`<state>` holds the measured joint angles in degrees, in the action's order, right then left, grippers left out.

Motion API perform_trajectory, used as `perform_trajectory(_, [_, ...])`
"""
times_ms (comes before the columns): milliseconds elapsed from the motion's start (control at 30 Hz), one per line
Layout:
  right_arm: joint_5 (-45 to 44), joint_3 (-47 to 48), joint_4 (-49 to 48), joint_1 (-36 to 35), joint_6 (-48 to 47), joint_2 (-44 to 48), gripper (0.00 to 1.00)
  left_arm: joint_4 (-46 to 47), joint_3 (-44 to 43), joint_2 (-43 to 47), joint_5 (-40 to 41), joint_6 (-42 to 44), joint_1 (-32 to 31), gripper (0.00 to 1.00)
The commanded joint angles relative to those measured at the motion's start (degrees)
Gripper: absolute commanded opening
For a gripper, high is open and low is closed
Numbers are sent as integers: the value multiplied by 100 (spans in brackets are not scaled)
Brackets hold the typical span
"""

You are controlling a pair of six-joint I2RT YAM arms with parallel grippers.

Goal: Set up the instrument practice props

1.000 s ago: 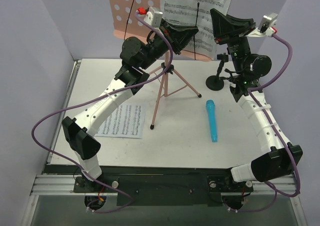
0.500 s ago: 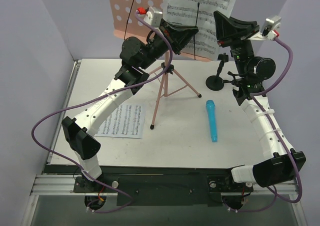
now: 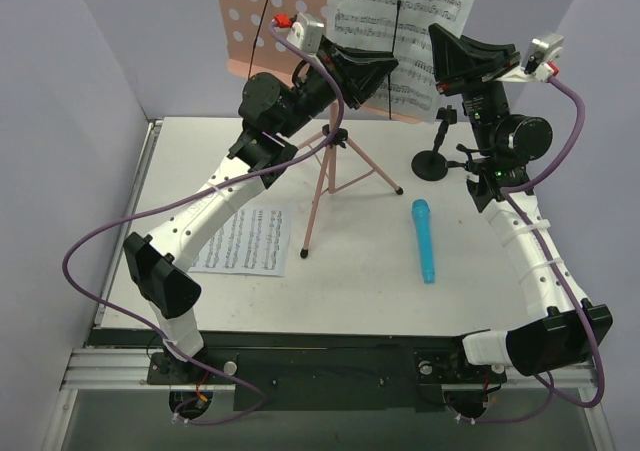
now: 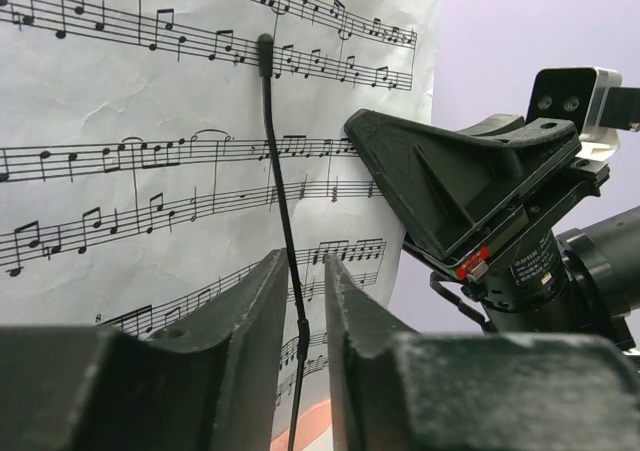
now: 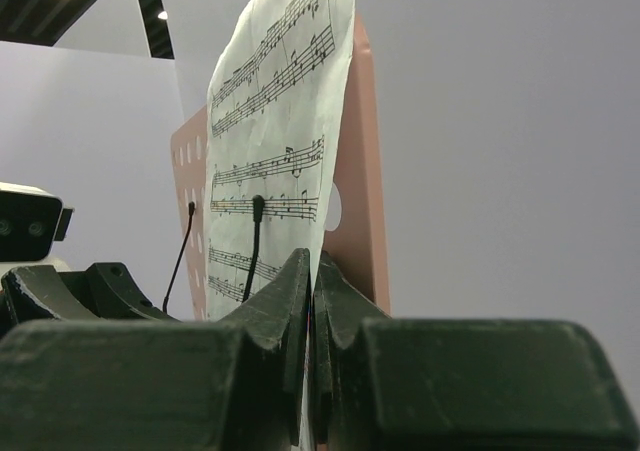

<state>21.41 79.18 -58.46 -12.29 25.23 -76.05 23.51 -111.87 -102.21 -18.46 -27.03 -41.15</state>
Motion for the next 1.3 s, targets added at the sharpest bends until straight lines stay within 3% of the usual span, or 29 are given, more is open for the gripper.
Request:
perform_trajectory(0, [56,28,-403,61,-115,249,0,269,-159,167,-132,-84,19,34])
perform_trajectory(200, [56,1,-403,78,-124,284,0,163,-2,342,-105,-75,63,50])
perform_trajectory(367, [65,-16,-359,96,-142,363,42,286,542,781,-70,-75,221,56])
perform_trajectory(500, [-5,-69,-316,131,-238,485,58,400,1113,1247,-18,-127,414,57])
perform_trajectory(700, [-600,-385,376,245,-826,1073,61,348,2300,2336,236,-154,888,58])
perform_trajectory(767, [-1039,-596,754,263,-1151,1433,61,-212,2617,2802,674,3,985,61])
perform_trajectory(833, [-1392,-885,1088,289,-1432,1821,61,-1396,2767,3242,1096,353,1038,64])
perform_trajectory(1000, [-1991,-1281,2406,298,-1697,2865,60,-2342,3740,4445,2019,716,1223,70])
perform_trajectory(1167, [-1553,-1615,3718,263,-1022,3456,58,-3446,4796,5324,2408,340,1267,70])
perform_trajectory(1267, [-1377,-1975,4323,149,-819,3684,59,-3581,5771,5659,2189,-73,1267,70])
